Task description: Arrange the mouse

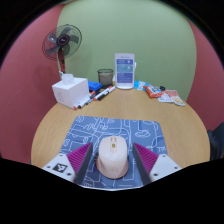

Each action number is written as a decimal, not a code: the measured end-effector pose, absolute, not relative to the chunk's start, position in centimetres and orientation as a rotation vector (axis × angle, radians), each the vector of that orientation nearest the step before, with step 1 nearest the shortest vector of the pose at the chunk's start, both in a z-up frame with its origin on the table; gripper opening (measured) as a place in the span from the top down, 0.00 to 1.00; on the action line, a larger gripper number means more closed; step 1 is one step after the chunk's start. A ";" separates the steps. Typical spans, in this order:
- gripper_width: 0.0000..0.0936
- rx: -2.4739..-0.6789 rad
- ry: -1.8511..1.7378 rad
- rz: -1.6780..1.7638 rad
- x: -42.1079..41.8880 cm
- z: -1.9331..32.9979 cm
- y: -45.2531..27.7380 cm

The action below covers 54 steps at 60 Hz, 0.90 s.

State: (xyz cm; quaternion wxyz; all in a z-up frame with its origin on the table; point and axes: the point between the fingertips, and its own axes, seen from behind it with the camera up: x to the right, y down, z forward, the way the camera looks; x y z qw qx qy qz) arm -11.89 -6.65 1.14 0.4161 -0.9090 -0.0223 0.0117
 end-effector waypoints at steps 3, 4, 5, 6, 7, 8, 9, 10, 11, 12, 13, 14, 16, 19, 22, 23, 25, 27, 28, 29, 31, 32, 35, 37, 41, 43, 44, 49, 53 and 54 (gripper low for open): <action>0.11 -2.268 -0.059 0.008 -11.9 2.9 -7.3; 0.13 -2.262 -0.060 -0.002 -11.9 3.5 -7.6; 0.12 -2.256 -0.060 -0.011 -11.8 4.2 -7.8; 0.12 -2.250 -0.059 -0.019 -11.8 4.9 -8.2; 0.12 -2.244 -0.059 -0.025 -11.9 5.6 -8.5; 0.11 -2.237 -0.059 -0.026 -12.0 6.4 -8.9; 0.10 -2.234 -0.059 -0.025 -12.1 7.2 -9.3; 0.10 -2.229 -0.057 -0.024 -12.3 8.0 -9.7; 0.09 -2.224 -0.054 -0.024 -12.5 8.8 -10.2; 0.09 -2.219 -0.052 -0.025 -12.6 9.6 -10.7; 0.09 -2.215 -0.050 -0.027 -12.8 10.3 -11.2; 0.10 -2.210 -0.049 -0.029 -12.9 11.1 -11.7; 0.10 -2.199 -0.048 -0.030 -13.2 12.6 -12.9; 0.10 -2.181 -0.043 -0.040 -13.5 14.7 -14.7; 0.10 -2.168 -0.039 -0.056 -13.7 16.6 -17.0; 0.10 -2.162 -0.042 -0.059 -13.9 17.2 -17.7; 0.10 -2.148 -0.047 -0.066 -14.1 18.3 -19.1; 0.10 -2.137 -0.046 -0.073 -14.3 19.2 -20.7; 0.10 -2.135 -0.046 -0.075 -14.5 19.5 -21.4; 0.10 -2.134 -0.048 -0.075 -14.6 19.9 -22.3; 0.10 -2.132 -0.048 -0.071 -15.0 20.4 -23.9; 0.10 -2.131 -0.046 -0.070 -15.1 20.7 -24.7; 0.10 -2.136 -0.035 -0.063 -15.5 21.1 -27.0; 0.10 -2.139 -0.027 -0.056 -15.7 21.3 -28.6; 0.10 -2.147 -0.018 -0.047 -16.2 21.3 -31.3; 0.10 -2.151 -0.014 -0.047 -16.2 21.4 -32.4; 0.10 -2.153 -0.013 -0.048 -16.3 21.5 -32.9; 0.10 -2.148 -0.016 -0.057 -16.3 21.7 -34.8; 0.10 -2.143 -0.016 -0.065 -16.4 21.9 -35.7; 0.10 -2.144 -0.015 -0.066 -16.3 21.9 -35.9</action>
